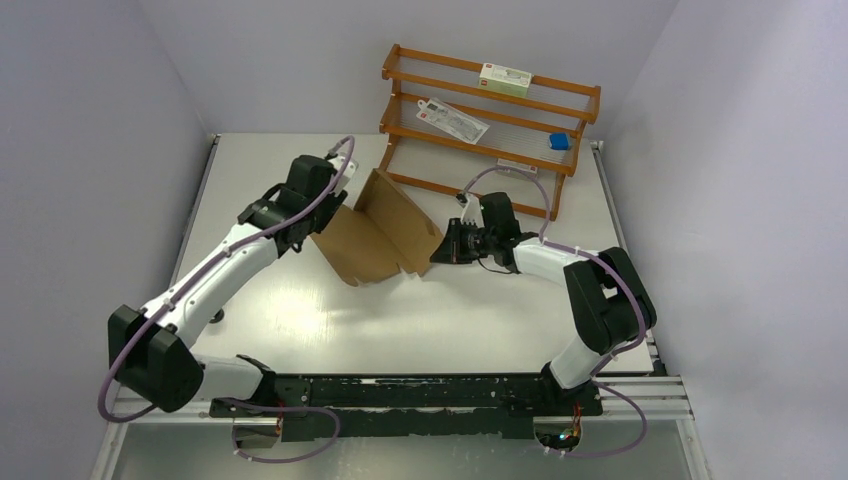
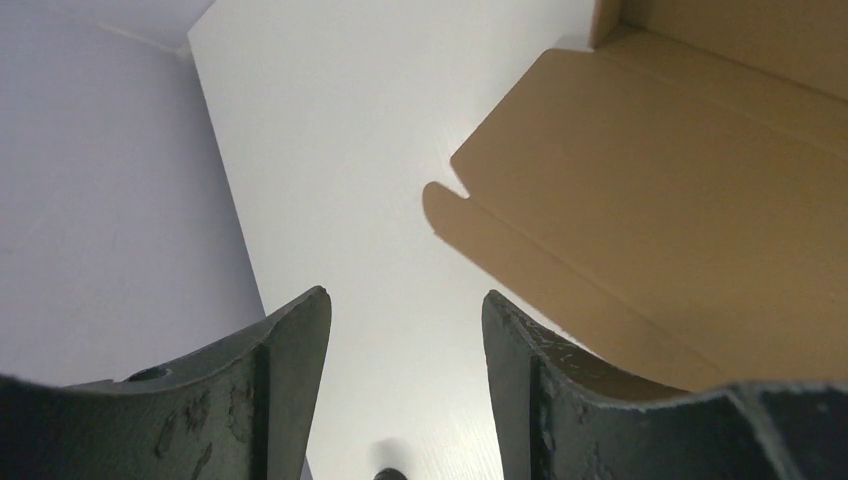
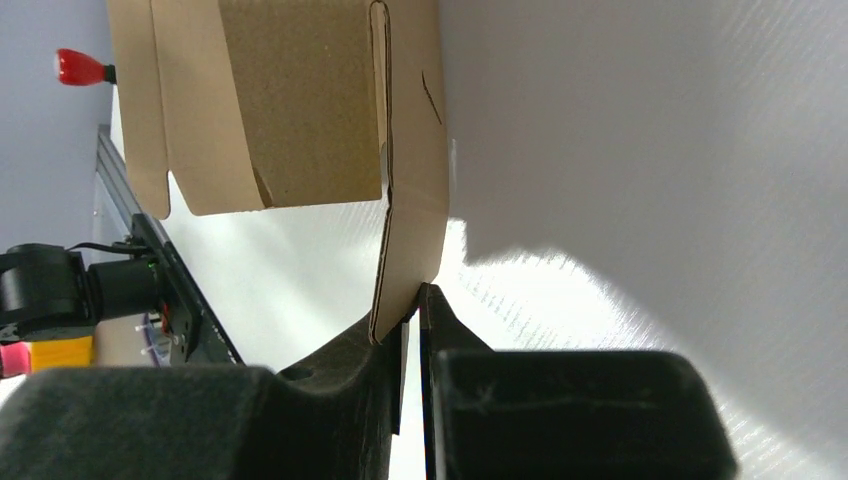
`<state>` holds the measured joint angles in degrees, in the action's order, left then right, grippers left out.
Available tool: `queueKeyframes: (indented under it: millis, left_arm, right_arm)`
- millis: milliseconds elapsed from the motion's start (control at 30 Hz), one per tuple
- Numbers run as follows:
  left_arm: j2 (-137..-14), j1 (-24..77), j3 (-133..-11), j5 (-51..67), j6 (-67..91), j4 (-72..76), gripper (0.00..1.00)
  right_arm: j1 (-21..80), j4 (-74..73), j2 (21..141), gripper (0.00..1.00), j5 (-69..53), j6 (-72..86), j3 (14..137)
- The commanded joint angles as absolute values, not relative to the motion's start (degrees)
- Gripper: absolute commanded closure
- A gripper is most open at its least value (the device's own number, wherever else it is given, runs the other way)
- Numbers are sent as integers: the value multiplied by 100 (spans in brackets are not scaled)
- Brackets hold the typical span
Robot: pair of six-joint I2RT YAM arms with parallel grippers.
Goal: Fold the paper box
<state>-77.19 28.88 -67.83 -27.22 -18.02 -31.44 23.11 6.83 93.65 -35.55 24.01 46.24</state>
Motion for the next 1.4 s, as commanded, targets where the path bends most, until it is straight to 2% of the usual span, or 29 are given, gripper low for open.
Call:
queueKeyframes:
  millis: [0, 667, 833, 967, 1000, 1033, 1167, 1367]
  left_arm:
    - [-7242, 2712, -6418, -2770, -1817, -2850, 38]
    - [-6687, 2321, -5636, -2770, -1817, -1983, 38]
    - [-6554, 2373, -4896, -2770, -1817, -490, 38]
    - [-6716, 3055, -4273, -2758, -1817, 1288, 38]
    - [-6818, 3281, -4285, 2445, 2323, 1487, 7]
    - [-6945, 3536, -4401, 2864, 2691, 1406, 3]
    - [-7432, 4240, -5133, 1612, 1980, 545, 3]
    - [-7626, 4298, -5459, 700, 1379, -228, 4]
  right_arm:
    - [2449, 430, 9402, 87, -3333, 2210, 4807]
    - [2751, 699, 9075, 87, -2945, 1836, 4627]
    - [2766, 952, 8960, 87, -2964, 1837, 4545]
    - [2875, 1338, 8769, 87, -2846, 1958, 4305]
    - [2892, 1427, 8717, 86, -2778, 1978, 4253]
    - [2902, 1503, 8670, 86, -2691, 1989, 4199]
    - [2967, 1587, 8491, 86, -2241, 1856, 4054]
    - [2979, 1487, 8402, 85, -2073, 1756, 4052]
